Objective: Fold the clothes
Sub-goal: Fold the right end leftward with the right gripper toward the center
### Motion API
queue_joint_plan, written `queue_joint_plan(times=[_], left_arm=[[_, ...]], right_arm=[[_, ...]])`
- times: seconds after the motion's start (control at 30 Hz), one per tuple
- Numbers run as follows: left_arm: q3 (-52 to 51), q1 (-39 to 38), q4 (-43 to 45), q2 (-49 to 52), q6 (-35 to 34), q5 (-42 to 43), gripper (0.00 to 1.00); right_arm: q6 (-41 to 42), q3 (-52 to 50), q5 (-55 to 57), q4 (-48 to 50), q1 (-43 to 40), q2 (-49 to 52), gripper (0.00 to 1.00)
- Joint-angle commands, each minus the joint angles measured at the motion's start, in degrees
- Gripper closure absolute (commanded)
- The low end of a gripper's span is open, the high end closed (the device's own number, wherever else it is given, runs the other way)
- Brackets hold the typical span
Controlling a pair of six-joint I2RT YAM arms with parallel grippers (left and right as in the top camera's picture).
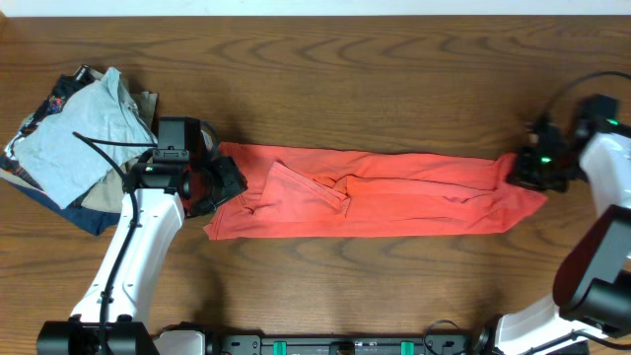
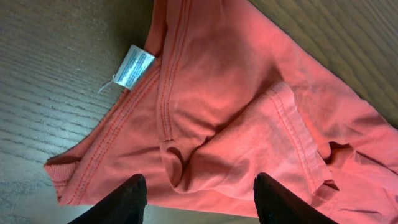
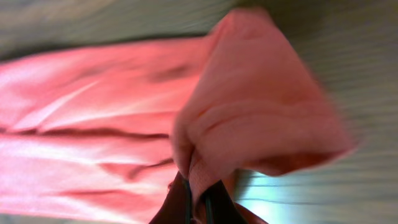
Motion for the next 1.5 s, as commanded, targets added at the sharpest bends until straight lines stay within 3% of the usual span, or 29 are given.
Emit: queue_joint_plan(times=[0.0,0.53,1.0,1.07,1.17,1.2,1.27,1.33,1.47], left_arm=[[0.22,0.17,-0.31,-0.11,0.96,-0.5,0.43],[0.22,0.11,-1.6,-0.11,0.98,-0.52,0.43],[0.22,0.13,-1.57,-0.11,0.98,-0.52,0.43],[0.22,0.13,-1.57,-0.11,0.98,-0.52,0.42],[0.22,0.13,-1.57,-0.11,0.98,-0.52,0.43],[0.22,0.13,-1.57,-0.11,0.98,-0.52,0.43],[0.22,0.13,-1.57,-0.11,1.01,-0.52,0.43],[0.22,0.13,-1.57,-0.11,0.98,-0.52,0.42],[0.22,0.13,-1.57,-0.11,1.01,-0.52,0.43]], right_arm=[[3.54,0.74,-1.09,-1.4,6.62,-1.09,0.99],[18.47,0.72,-1.25,0.85,33.11,-1.03,0.99],[22.25,0.68,-1.79,4.63,39.71,-0.72,0.96],[22.1,0.68,-2.51,5.16,40.41,-0.72,0.9],[19.69,0.68,-7.41,5.81,41.22,-0.72,0.7],[18.08,0.68,-9.2,5.99,41.38,-0.72,0.67],[15.15,0.68,-10.45,6.14,41.46,-0.72,0.67],[14.62,0.7,-7.32,6.38,41.27,-0.72,0.73],[19.39,0.7,4.59,5.6,40.15,-0.74,0.73]])
